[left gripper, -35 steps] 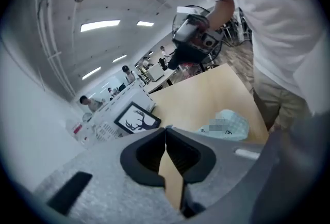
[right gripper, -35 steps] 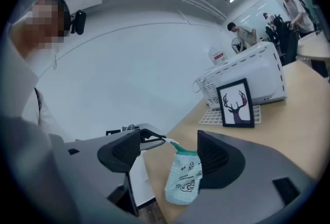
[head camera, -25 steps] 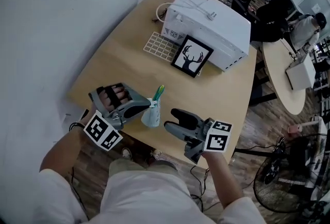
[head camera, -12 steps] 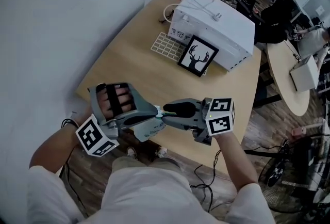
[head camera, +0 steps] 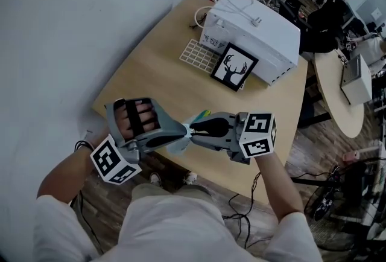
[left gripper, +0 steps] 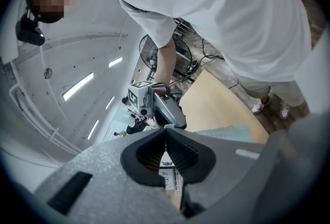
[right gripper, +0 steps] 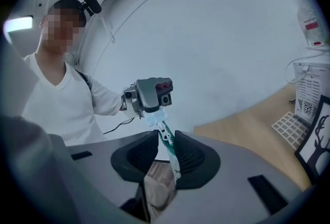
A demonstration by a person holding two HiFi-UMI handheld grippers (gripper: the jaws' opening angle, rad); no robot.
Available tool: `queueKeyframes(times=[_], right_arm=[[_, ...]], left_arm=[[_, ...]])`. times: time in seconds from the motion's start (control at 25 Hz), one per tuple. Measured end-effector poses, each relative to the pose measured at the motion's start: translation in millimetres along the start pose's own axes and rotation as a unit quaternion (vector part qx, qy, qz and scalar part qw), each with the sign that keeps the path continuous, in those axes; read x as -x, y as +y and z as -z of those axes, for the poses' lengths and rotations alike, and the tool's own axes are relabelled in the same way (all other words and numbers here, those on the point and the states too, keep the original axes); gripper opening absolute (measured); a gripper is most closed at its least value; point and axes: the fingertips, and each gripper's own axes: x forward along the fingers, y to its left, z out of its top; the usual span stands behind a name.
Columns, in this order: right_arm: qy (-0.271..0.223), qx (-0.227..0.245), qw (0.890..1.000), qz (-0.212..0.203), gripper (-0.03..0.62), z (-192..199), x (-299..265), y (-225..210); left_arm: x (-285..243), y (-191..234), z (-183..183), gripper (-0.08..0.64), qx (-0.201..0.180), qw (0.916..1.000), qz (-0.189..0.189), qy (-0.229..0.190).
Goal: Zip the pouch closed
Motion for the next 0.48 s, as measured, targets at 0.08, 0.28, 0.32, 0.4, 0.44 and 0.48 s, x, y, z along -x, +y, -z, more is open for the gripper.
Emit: queueKeyframes(times=[0.08,0.28,0.32,0.4,0.44,0.48], right_arm=[[0.004,0.014,1.000,0.010,0.087,0.6,-0.5,-0.8],[0.027,0.060,0.997,0.051,0.044,6.6,-1.8,-7.7],[0.030,0.065,0.996,0.055,0.041,7.5,-1.9,-8.0],[0.035,0.073,0.995,0.060,0.038,9.6,-1.7,-8.0],[0.040,0.077,0.994,0.062,0.037,11.2,-1.2,-8.1],[0.047,0.081,0.994,0.063,0.035,13.1,-0.5,-8.4]], left_arm=[[-0.4,-0.2,2.6,0.018,0.013,0.9999,-0.001,0.001],[-1.9,-5.0,12.8,0.018,0.059,0.9983,-0.003,0.000],[-1.7,-5.6,13.9,0.018,0.071,0.9975,-0.004,-0.001],[-1.5,-6.9,14.9,0.017,0.094,0.9955,-0.007,-0.005],[-2.0,-7.8,15.0,0.018,0.106,0.9943,-0.007,-0.007],[-2.9,-9.0,14.6,0.017,0.115,0.9932,-0.006,-0.010]])
